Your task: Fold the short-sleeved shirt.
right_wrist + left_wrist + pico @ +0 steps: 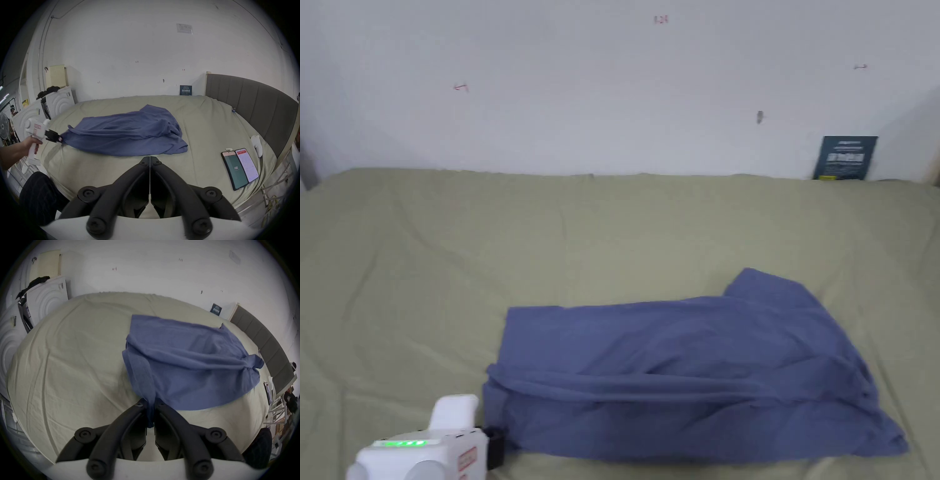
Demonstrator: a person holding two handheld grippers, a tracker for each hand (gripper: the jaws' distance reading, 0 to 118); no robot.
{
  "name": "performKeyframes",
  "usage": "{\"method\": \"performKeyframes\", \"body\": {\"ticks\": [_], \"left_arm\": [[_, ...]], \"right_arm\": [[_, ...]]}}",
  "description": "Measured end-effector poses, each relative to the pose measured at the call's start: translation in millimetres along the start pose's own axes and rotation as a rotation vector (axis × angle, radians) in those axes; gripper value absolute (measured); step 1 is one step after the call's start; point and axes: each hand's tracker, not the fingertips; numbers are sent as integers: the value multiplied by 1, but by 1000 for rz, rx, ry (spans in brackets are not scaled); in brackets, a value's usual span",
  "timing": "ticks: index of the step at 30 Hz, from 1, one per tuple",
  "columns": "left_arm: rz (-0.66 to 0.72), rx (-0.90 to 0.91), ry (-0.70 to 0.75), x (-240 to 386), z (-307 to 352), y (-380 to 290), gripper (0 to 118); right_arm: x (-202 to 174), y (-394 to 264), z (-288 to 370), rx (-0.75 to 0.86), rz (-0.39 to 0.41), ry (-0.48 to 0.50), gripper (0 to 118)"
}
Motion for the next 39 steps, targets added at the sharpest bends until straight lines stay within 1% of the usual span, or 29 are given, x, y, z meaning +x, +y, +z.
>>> {"method": "performKeyframes", "body": {"ticks": [3, 4, 5, 6, 7, 8, 9, 10, 11, 13, 17, 18, 19, 20, 21, 22, 23, 24, 25, 27, 29, 33, 38, 39], "left_arm": [[5, 63, -13, 3, 18, 5, 5], [7, 67, -27, 3, 22, 7, 5], [9, 65, -35, 3, 25, 10, 5], [10, 68, -30, 4, 26, 13, 5], [8, 67, -35, 4, 27, 15, 5], [8, 69, -33, 3, 27, 16, 5], [14, 75, -37, 2, 28, 17, 5], [19, 75, -48, 5, 32, 20, 5], [23, 75, -44, 6, 34, 21, 5], [12, 65, -47, 5, 34, 21, 5], [-5, 49, -41, -3, 26, 21, 4], [-9, 45, -31, 1, 27, 20, 4], [-8, 41, -30, 0, 26, 19, 4], [-2, 37, -27, -2, 25, 19, 4], [5, 34, -21, -4, 23, 18, 4], [13, 28, -21, -3, 18, 18, 4], [23, 22, -25, -4, 16, 18, 4], [31, 20, -23, -7, 14, 16, 4], [33, 16, -24, -8, 13, 16, 4], [39, 1, -31, -11, 12, 12, 4], [39, -5, -33, -14, 12, 12, 4], [37, 3, -53, -11, 30, 21, 4], [-4, 16, -74, -8, 56, 31, 4], [-11, 14, -90, -9, 61, 33, 4]], "right_arm": [[18, 18, -32, -76, -12, -39, 2], [25, 23, -45, -103, -24, -37, 3], [34, 29, -61, -137, -46, -15, 4], [43, 34, -78, -176, -68, -11, 12], [51, 38, -95, -208, -90, -17, 30], [58, 41, -112, -240, -112, -22, 57], [67, 41, -130, -269, -134, -18, 96], [74, 41, -147, -313, -147, -12, 112], [86, 33, -168, -337, -150, -17, 115], [94, 32, -194, -372, -113, -73, 115], [91, 37, -222, -411, -31, -108, 115], [90, 37, -229, -425, -8, -122, 109], [91, 34, -235, -445, -4, -108, 92], [90, 33, -240, -455, -5, -90, 59], [88, 30, -242, -458, 22, -94, 17], [84, 27, -244, -464, 63, -96, 11], [79, 27, -237, -469, 54, -89, 8], [78, 28, -233, -458, 23, -69, 6], [78, 28, -233, -461, -1, -71, 6], [85, 31, -228, -468, -70, -31, 5], [88, 37, -221, -460, -68, -33, 5], [98, 56, -200, -427, -131, 12, 5], [96, 82, -162, -400, -130, 66, 5], [91, 93, -142, -399, -127, 68, 5]]}}
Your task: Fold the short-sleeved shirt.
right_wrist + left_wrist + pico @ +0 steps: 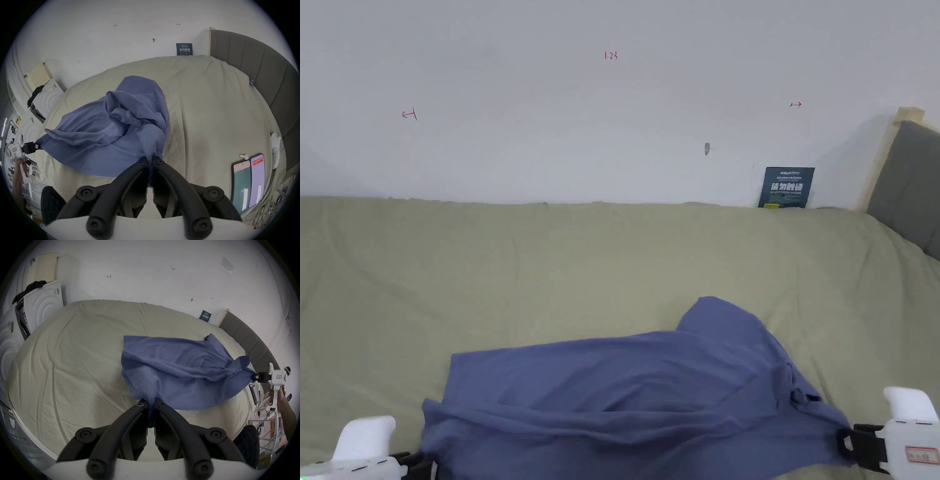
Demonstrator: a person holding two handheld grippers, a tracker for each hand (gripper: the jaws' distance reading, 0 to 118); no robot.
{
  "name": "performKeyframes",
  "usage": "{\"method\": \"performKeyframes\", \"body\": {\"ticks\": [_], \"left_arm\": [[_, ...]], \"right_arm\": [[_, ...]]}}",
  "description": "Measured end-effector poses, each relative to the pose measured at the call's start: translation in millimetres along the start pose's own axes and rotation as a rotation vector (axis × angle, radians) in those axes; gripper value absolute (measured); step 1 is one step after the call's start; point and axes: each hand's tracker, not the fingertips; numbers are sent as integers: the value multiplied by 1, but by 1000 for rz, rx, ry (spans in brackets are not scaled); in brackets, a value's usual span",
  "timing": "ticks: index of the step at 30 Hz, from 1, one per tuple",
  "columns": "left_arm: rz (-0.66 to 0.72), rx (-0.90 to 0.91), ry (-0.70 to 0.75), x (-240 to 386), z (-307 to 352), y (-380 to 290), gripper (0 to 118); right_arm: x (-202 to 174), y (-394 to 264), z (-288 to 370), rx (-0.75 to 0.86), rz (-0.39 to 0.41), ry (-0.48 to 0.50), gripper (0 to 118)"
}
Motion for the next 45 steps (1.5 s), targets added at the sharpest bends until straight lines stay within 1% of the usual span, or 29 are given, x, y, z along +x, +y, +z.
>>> {"method": "performKeyframes", "body": {"ticks": [3, 6, 9, 11, 13, 15, 16, 17, 18, 19, 21, 22, 23, 25, 27, 28, 30, 31, 33, 34, 35, 36, 37, 38, 40, 41, 42, 45], "left_arm": [[-7, 5, -16, -2, 22, -5, 4], [-33, -29, -28, -3, 42, -16, 4], [-39, -76, -11, -1, 50, -36, 4], [-23, -102, 9, -8, 42, -54, 4], [13, -129, 9, -15, 31, -70, 4], [36, -132, 26, -16, 22, -81, 4], [44, -127, 31, -17, 19, -86, 5], [65, -113, 37, -19, 18, -91, 8], [97, -98, 36, -21, 17, -96, 27], [113, -71, 35, -25, 19, -99, 55], [82, 5, 93, -21, 37, -101, 73], [71, 42, 89, -18, 50, -101, 79], [60, 108, 84, -18, 63, -101, 87], [7, 294, 101, -5, 99, -103, 88], [-37, 441, 120, 18, 134, -106, 95], [-64, 512, 109, 27, 148, -107, 95], [-77, 601, 101, 41, 166, -112, 95], [-75, 609, 97, 48, 172, -114, 95], [-65, 587, 127, 59, 177, -116, 94], [-64, 582, 120, 61, 178, -118, 89], [-65, 567, 75, 62, 177, -119, 72], [-71, 566, 49, 64, 176, -121, 38], [-81, 546, 77, 67, 174, -122, 19], [-110, 524, 107, 71, 170, -122, 15], [-125, 501, 67, 77, 168, -119, 10], [-116, 477, 43, 77, 166, -116, 7], [-112, 475, 55, 77, 165, -114, 7], [-113, 445, 45, 73, 151, -102, 4]], "right_arm": [[-8, -8, 31, -15, 30, 17, 5], [-14, -29, 57, -33, 58, 11, 5], [-11, -59, 60, -52, 70, -4, 5], [-8, -83, 54, -79, 56, -10, 5], [-5, -107, 40, -115, 26, 5, 6], [-3, -127, 30, -109, 5, -33, 7], [8, -132, 11, -83, -14, -31, 14], [14, -138, 9, -47, -51, 3, 33], [20, -143, 8, -23, -94, 18, 77], [24, -147, 11, -1, -138, 24, 104], [25, -148, 27, 64, -192, 74, 110], [22, -148, 41, 122, -196, 91, 111], [16, -145, 55, 164, -183, 100, 111], [-7, -141, 100, 297, -126, 85, 111], [-31, -139, 132, 423, -60, 83, 111], [-50, -138, 150, 493, -26, 67, 111], [-74, -142, 174, 621, 28, 13, 111], [-83, -144, 181, 652, 39, 8, 111], [-101, -145, 189, 663, 46, -13, 109], [-107, -147, 189, 657, 64, -14, 102], [-113, -149, 189, 663, 95, -27, 88], [-117, -153, 184, 675, 129, -66, 55], [-122, -156, 181, 680, 151, -95, 27], [-125, -157, 179, 672, 164, -97, 6], [-129, -158, 177, 666, 164, -76, 3], [-130, -158, 176, 646, 169, -42, 3], [-131, -157, 176, 637, 173, -31, 2], [-136, -156, 173, 635, 212, -44, 2]]}}
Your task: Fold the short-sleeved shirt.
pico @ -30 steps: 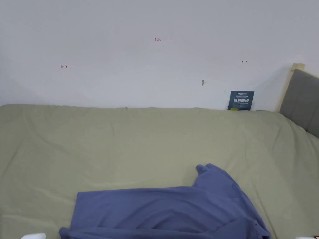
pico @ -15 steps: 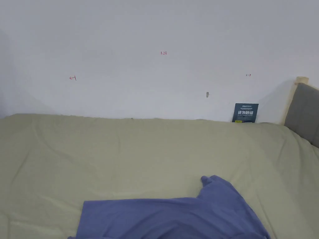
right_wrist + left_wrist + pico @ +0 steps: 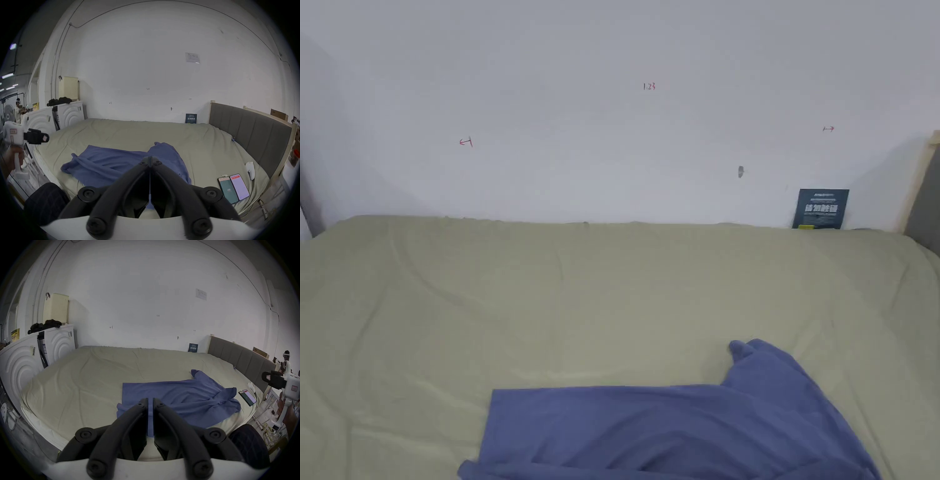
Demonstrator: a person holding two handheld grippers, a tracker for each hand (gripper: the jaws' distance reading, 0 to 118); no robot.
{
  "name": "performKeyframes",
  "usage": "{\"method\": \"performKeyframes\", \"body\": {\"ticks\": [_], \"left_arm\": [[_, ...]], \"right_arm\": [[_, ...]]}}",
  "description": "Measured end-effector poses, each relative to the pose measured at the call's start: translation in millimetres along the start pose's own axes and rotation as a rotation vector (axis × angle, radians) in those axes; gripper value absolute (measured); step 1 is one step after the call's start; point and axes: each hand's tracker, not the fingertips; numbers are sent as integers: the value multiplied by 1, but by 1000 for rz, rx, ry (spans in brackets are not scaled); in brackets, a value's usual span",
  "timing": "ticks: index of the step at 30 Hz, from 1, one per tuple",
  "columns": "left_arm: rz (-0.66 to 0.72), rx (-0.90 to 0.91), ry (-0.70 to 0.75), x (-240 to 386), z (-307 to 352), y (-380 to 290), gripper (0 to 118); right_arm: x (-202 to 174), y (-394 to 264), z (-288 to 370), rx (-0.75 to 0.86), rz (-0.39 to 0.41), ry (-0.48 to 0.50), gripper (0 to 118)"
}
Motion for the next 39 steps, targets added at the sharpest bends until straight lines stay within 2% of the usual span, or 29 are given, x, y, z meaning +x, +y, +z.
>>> {"method": "performKeyframes", "body": {"ticks": [5, 9, 14, 15, 17, 18, 20, 26, 28, 29, 31, 33, 36, 39], "left_arm": [[22, -98, 31, -20, -60, 15, 4], [65, -216, 39, -56, -139, 25, 4], [-23, -355, 119, -80, -253, 37, 6], [-18, -388, 101, -85, -276, 37, 23], [35, -466, 93, -95, -312, 38, 87], [61, -493, 101, -97, -324, 36, 98], [62, -451, 130, -100, -343, 38, 98], [52, -557, 186, -111, -391, 23, 95], [30, -597, 177, -105, -396, 17, 60], [13, -612, 171, -99, -395, 15, 51], [-62, -584, 171, -82, -382, 13, 20], [-34, -606, 111, -76, -380, 12, 4], [30, -579, 73, -84, -375, 15, 2], [4, -545, 44, -76, -349, 29, 2]], "right_arm": [[1, -2, -15, -27, -19, 16, 2], [5, -7, -30, -68, -46, 16, 2], [8, -14, -50, -127, -47, 8, 2], [9, -17, -53, -142, -47, 8, 2], [10, -20, -61, -166, -50, 2, 2], [10, -21, -65, -175, -54, 1, 2], [10, -23, -70, -189, -57, 0, 2], [9, -25, -87, -224, -48, 3, 2], [10, -23, -89, -226, -42, 4, 2], [10, -21, -89, -223, -40, 3, 2], [10, -19, -90, -219, -41, 3, 2], [11, -17, -93, -219, -49, 6, 2], [15, -19, -105, -241, -57, 18, 2], [26, -17, -133, -288, -44, 18, 2]]}}
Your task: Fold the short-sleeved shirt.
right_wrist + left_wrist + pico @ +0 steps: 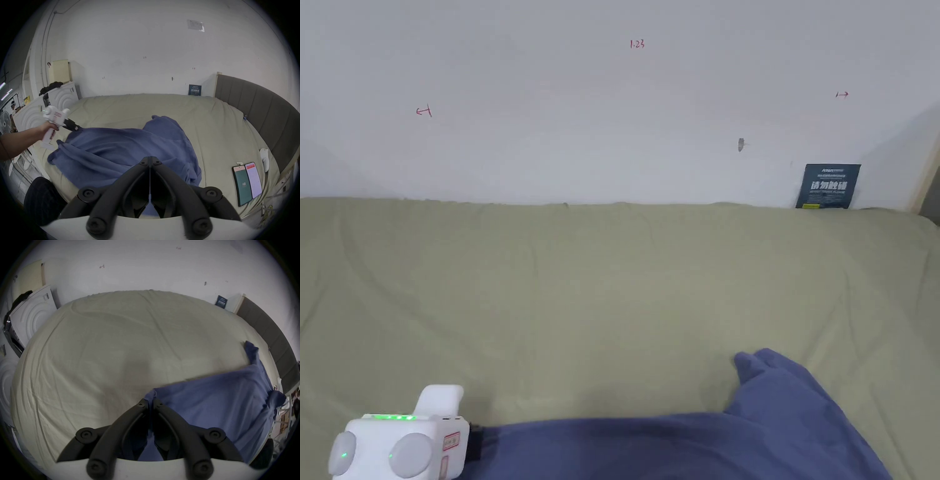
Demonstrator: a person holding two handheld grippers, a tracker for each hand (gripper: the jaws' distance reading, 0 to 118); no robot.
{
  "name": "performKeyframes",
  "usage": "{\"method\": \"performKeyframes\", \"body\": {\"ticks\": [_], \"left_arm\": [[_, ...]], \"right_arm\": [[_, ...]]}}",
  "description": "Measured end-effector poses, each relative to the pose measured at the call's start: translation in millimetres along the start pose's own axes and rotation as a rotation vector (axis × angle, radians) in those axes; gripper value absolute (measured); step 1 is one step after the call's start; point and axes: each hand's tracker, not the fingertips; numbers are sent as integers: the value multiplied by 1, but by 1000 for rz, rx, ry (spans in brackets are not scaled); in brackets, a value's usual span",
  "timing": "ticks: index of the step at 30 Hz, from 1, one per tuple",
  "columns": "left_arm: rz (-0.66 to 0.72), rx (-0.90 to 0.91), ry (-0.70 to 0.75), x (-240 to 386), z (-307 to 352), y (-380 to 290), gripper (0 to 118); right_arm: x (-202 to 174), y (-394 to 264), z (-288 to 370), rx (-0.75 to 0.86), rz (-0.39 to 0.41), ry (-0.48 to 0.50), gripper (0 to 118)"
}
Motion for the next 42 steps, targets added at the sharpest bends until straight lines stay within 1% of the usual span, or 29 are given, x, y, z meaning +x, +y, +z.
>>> {"method": "performKeyframes", "body": {"ticks": [4, 5, 7, 8, 9, 10, 11, 12, 14, 15, 17, 19, 20, 21, 22, 23, 24, 25, 26, 27, 29, 31, 32, 33, 35, 37, 39, 40, 42], "left_arm": [[-7, 87, -30, 8, 39, -6, 2], [1, 104, -41, 9, 48, -7, 2], [17, 122, -64, 13, 67, -9, 2], [16, 127, -74, 15, 73, -10, 2], [12, 130, -81, 17, 80, -12, 2], [11, 140, -83, 19, 85, -14, 2], [7, 145, -91, 18, 85, -14, 2], [7, 145, -99, 18, 86, -13, 2], [5, 149, -101, 19, 90, -13, 2], [6, 148, -104, 10, 79, -13, 2], [9, 147, -102, 7, 75, -12, 2], [12, 141, -95, 6, 71, -10, 2], [17, 139, -92, 4, 70, -10, 2], [21, 136, -87, 3, 68, -10, 2], [23, 132, -84, 1, 67, -10, 2], [26, 129, -82, 4, 69, -9, 2], [29, 125, -82, 4, 68, -9, 2], [32, 119, -83, 3, 66, -9, 2], [33, 116, -83, 3, 63, -8, 2], [31, 113, -78, 8, 64, -7, 2], [45, 105, -78, 7, 60, -5, 2], [53, 98, -73, 4, 54, -6, 2], [46, 94, -64, 2, 53, -7, 2], [46, 87, -67, 0, 55, -7, 2], [50, 103, -57, -2, 65, -10, 2], [67, 128, -53, -6, 83, -16, 2], [85, 158, -68, -12, 108, -26, 2], [79, 159, -72, -13, 119, -32, 2], [62, 184, -65, -13, 143, -47, 2]], "right_arm": [[29, 27, -72, -108, 12, -11, 4], [38, 34, -94, -138, 18, -23, 11], [60, 50, -142, -177, -10, -9, 50], [68, 58, -163, -184, -33, 11, 75], [77, 65, -187, -206, -42, -1, 103], [85, 71, -210, -259, -35, -24, 113], [91, 77, -228, -294, -31, -59, 113], [97, 81, -246, -292, -28, -92, 113], [107, 89, -277, -333, -38, -100, 113], [110, 92, -291, -352, -31, -107, 113], [119, 84, -324, -419, 6, -118, 113], [118, 80, -342, -487, 38, -123, 113], [114, 78, -343, -532, 59, -129, 111], [110, 75, -344, -567, 75, -125, 98], [106, 71, -342, -558, 78, -113, 85], [104, 71, -336, -520, 64, -75, 68], [92, 78, -312, -485, 44, -60, 39], [87, 79, -307, -489, 42, -51, 9], [84, 80, -305, -491, 60, -36, 2], [80, 80, -303, -499, 82, -1, 2], [80, 81, -301, -527, 89, 27, 2], [76, 88, -287, -477, 122, 12, 2], [80, 91, -279, -447, 120, 3, 2], [80, 97, -267, -424, 104, 15, 2], [78, 107, -240, -364, 123, -5, 2], [77, 118, -197, -305, 125, 18, 2], [74, 120, -160, -243, 141, 33, 2], [82, 116, -151, -218, 146, 36, 2], [79, 110, -115, -177, 155, 43, 2]]}}
